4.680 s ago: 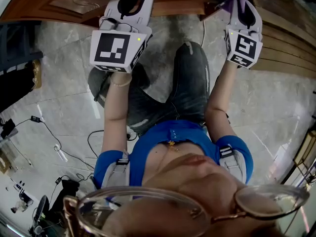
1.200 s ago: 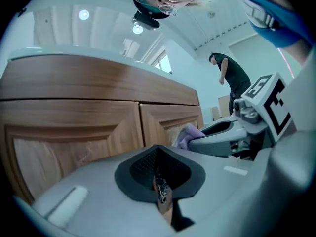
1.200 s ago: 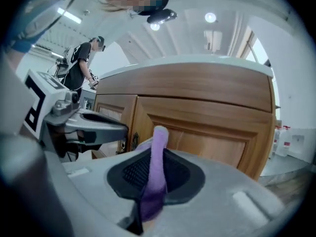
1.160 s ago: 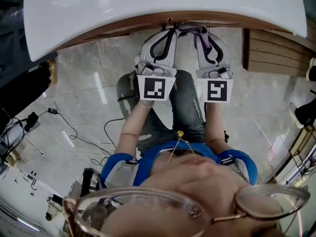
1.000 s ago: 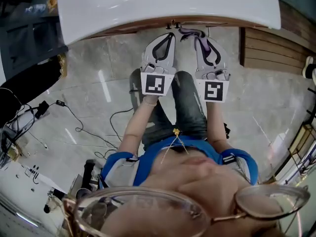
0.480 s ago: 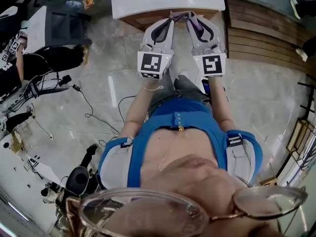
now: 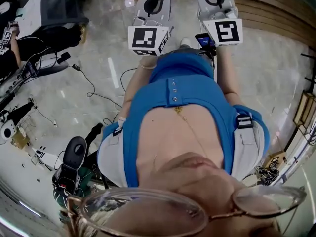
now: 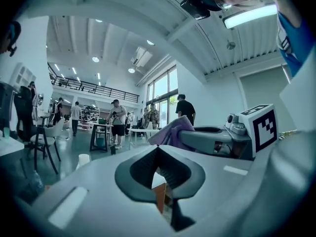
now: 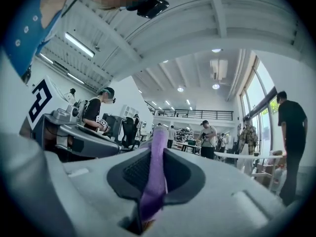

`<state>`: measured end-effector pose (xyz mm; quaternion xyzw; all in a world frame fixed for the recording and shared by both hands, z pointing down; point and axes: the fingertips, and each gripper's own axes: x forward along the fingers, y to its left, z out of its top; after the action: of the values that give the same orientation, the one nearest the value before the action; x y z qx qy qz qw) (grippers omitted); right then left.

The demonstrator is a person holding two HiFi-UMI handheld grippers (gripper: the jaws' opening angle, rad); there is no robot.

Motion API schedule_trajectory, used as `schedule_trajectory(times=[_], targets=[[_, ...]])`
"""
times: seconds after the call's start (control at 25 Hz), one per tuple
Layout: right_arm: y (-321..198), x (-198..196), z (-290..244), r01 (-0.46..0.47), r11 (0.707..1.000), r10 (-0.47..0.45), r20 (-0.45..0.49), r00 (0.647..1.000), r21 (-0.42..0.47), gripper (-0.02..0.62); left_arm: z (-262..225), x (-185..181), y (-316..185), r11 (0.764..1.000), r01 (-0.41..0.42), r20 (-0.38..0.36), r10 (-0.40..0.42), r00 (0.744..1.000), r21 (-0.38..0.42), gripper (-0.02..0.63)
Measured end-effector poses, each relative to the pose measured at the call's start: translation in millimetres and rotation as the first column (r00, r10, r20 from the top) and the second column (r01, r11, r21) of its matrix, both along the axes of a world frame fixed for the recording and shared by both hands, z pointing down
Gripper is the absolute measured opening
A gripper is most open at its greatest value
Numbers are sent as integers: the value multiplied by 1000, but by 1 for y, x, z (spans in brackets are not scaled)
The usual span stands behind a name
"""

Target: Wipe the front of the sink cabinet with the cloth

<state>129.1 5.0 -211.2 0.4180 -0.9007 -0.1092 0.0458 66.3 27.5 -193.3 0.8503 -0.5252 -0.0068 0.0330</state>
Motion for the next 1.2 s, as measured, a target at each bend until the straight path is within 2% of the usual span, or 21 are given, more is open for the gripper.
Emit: schedule_trajectory(times=[0.16, 0.28, 0.48, 0.56, 0.64, 0.8, 0.92, 1.2], targets=[[36, -19, -11, -9, 1000, 9, 21, 1000, 12, 52, 1, -17, 36, 999, -35, -4, 35, 999, -3, 2], [66, -35, -11, -23, 1000, 23, 45, 999, -1, 52, 6, -38, 63, 999, -41, 22, 41, 999, -13, 2], [108, -59, 9, -67, 997, 69, 50, 996, -41, 52, 16, -69, 99, 998, -54, 24, 54, 998, -25, 2], [121, -61, 10, -79, 996, 81, 66, 995, -28, 52, 17, -71, 110, 997, -70, 21, 70, 997, -22, 2], [130, -60, 11, -88, 996, 88, 88, 992, -8, 52, 18, -71, 120, 996, -82, 33, 82, 996, -18, 2], [145, -51, 13, -69, 997, 71, 128, 989, -22, 52, 19, -67, 133, 997, -81, 80, 80, 994, 14, 0], [149, -35, 13, -58, 998, 61, 156, 986, -25, 52, 17, -53, 136, 996, -85, 77, 83, 994, 19, 2], [151, -2, 1, -3, 1000, 4, 145, 989, -8, 54, 7, -8, 140, 997, -82, 67, 81, 994, 14, 2]])
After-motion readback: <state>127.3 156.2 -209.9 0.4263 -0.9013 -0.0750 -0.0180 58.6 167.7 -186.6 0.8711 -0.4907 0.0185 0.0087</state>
